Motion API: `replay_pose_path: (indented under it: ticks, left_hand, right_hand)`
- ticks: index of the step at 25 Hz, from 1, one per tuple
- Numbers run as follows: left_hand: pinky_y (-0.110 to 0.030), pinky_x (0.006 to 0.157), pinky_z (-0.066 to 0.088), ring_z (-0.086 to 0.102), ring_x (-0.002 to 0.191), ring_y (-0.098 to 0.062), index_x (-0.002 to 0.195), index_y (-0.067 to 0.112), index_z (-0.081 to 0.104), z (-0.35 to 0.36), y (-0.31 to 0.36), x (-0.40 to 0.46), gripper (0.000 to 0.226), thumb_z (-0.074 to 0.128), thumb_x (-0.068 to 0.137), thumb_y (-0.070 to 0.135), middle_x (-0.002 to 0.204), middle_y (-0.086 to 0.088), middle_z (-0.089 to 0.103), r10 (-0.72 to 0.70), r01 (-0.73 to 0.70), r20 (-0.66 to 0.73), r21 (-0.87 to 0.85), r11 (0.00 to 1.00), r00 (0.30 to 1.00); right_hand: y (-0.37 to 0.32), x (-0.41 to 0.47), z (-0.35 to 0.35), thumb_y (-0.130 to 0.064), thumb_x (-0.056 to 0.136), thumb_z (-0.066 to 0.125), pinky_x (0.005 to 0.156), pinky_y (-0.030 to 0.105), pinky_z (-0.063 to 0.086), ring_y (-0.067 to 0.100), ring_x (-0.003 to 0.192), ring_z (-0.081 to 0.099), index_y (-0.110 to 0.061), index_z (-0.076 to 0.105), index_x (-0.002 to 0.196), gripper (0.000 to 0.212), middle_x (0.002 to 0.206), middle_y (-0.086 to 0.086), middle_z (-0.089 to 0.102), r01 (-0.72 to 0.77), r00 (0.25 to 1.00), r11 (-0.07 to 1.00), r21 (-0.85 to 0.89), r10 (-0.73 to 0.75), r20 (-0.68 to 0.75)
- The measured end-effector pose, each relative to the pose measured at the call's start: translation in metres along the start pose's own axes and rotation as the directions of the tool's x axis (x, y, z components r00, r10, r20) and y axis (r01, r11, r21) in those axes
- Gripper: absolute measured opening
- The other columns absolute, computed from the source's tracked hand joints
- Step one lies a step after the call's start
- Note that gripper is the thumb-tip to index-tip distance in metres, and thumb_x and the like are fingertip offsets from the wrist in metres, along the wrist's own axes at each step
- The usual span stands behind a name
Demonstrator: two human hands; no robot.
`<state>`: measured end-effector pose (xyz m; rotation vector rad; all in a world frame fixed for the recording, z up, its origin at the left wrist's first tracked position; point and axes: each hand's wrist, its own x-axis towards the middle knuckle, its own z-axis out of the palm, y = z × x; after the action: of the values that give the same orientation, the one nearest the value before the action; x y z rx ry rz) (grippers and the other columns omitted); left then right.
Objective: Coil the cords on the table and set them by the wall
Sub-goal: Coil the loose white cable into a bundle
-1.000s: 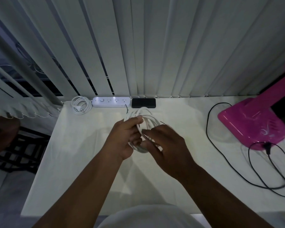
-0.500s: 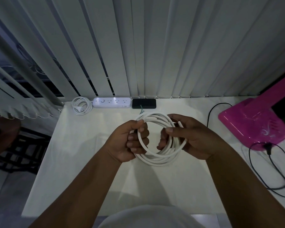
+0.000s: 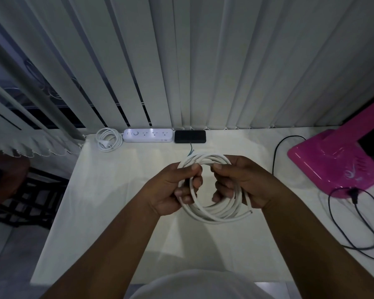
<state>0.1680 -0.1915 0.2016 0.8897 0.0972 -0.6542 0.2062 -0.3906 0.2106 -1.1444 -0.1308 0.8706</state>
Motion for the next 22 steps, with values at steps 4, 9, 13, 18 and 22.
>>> replay_pose_path:
  ticks: [4, 9, 13, 18, 22]
  left_hand:
    - [-0.026, 0.048, 0.050, 0.055, 0.042, -0.013, 0.082, 0.018, 0.070, -0.004, 0.007, 0.002, 0.009, 0.062, 0.086, 0.015, 0.067, -0.005, 0.066, 0.077, -0.060, -0.054, 0.261, 0.964, 0.996]
    - [-0.037, 0.066, 0.057, 0.072, 0.073, -0.034, 0.094, 0.013, 0.062, -0.004, 0.007, 0.009, 0.014, 0.060, 0.089, 0.000, 0.075, -0.010, 0.067, 0.171, -0.077, -0.161, 0.471, 0.879, 0.972]
    - [-0.038, 0.080, 0.056, 0.074, 0.083, -0.017, 0.093, 0.016, 0.055, 0.000, 0.004, 0.017, 0.010, 0.060, 0.089, 0.009, 0.089, -0.004, 0.072, 0.381, -0.059, -0.220, 0.798, 0.599, 0.898]
    - [-0.022, 0.067, 0.038, 0.062, 0.082, -0.018, 0.113, 0.015, 0.049, -0.003, 0.004, 0.017, 0.024, 0.056, 0.093, 0.024, 0.096, -0.003, 0.069, 0.577, -0.001, -0.006, 1.000, 0.012, 0.817]
    - [-0.030, 0.065, 0.039, 0.061, 0.079, -0.024, 0.117, 0.014, 0.047, -0.004, 0.006, 0.016, 0.029, 0.052, 0.094, 0.031, 0.093, -0.007, 0.066, 0.578, 0.024, 0.063, 0.990, -0.142, 0.813]
  right_hand:
    - [0.007, -0.001, 0.000, -0.014, 0.093, 0.058, 0.054, 0.033, 0.051, 0.013, 0.040, 0.035, -0.012, 0.064, 0.079, 0.016, 0.054, 0.003, 0.033, 0.042, 0.999, 0.996, 0.080, -0.041, -0.009]
    - [0.010, 0.002, -0.004, -0.017, 0.096, 0.057, 0.052, 0.032, 0.049, 0.015, 0.042, 0.034, -0.018, 0.066, 0.078, 0.020, 0.053, 0.001, 0.035, 0.094, 0.987, 0.988, -0.126, -0.109, -0.115]
    - [0.013, 0.004, -0.005, -0.016, 0.096, 0.057, 0.053, 0.033, 0.049, 0.016, 0.045, 0.035, -0.017, 0.068, 0.083, 0.017, 0.053, 0.000, 0.036, 0.086, 0.981, 0.987, -0.139, -0.108, -0.163]
    - [0.019, 0.005, -0.007, -0.012, 0.098, 0.055, 0.063, 0.036, 0.056, 0.015, 0.049, 0.038, -0.009, 0.066, 0.089, 0.014, 0.057, 0.002, 0.038, 0.117, 0.962, 0.971, -0.209, -0.163, -0.220]
    - [0.022, 0.007, -0.007, -0.024, 0.088, 0.060, 0.082, 0.052, 0.058, 0.016, 0.056, 0.049, -0.010, 0.066, 0.095, 0.016, 0.065, 0.002, 0.050, 0.142, 0.938, 0.930, -0.338, -0.236, -0.254]
